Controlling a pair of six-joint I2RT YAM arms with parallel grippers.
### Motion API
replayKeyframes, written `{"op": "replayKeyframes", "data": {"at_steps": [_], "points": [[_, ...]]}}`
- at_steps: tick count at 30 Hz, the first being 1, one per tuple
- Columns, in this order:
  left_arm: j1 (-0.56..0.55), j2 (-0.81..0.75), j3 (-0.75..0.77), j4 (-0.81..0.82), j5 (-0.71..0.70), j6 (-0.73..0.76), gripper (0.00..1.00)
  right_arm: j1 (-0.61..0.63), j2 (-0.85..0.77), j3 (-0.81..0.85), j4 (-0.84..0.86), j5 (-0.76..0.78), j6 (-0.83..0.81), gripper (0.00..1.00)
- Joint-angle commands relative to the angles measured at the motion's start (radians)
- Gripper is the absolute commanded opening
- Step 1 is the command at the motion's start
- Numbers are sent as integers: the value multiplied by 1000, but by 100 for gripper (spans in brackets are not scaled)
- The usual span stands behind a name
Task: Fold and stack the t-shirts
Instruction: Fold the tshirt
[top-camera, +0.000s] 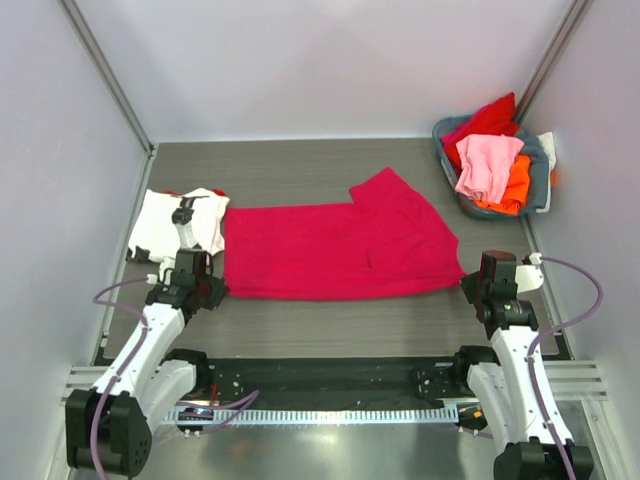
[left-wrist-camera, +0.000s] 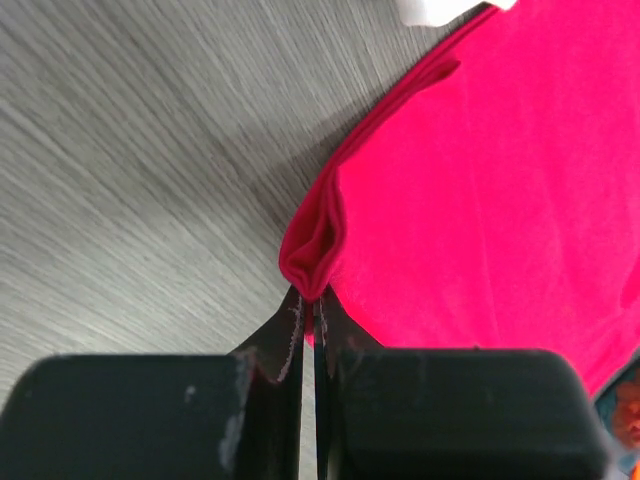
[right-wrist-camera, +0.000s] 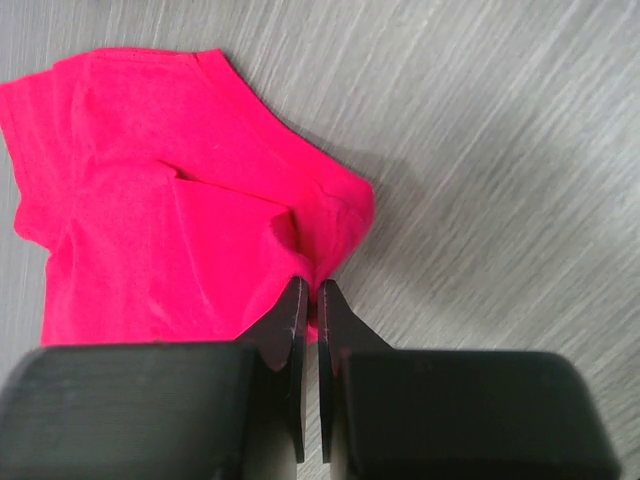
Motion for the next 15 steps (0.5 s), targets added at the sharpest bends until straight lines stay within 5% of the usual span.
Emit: {"op": "replayKeyframes", "data": {"at_steps": [1,2,4,5,10,15], "points": [[4,-69,-16,-35,-27,8,1,-6,-42,-15,-40,36,27,8],[4,-77,-15,-62,-35,3,11,-6,-47,-15,-71,43,36,14],[4,-92,-3,-89,-36,11,31,-6,-61,-4,-77,45,24,50],[4,-107,3,-102,-23,35,42,-6,-65,4,-79,48,14,57],[3,-141,123,-161,-23,135,59,-6,-50,112,13,-11,-158,63],[3,-46,296,-100,42,352,62,-4,152,244,188,-214,-413,66]]}}
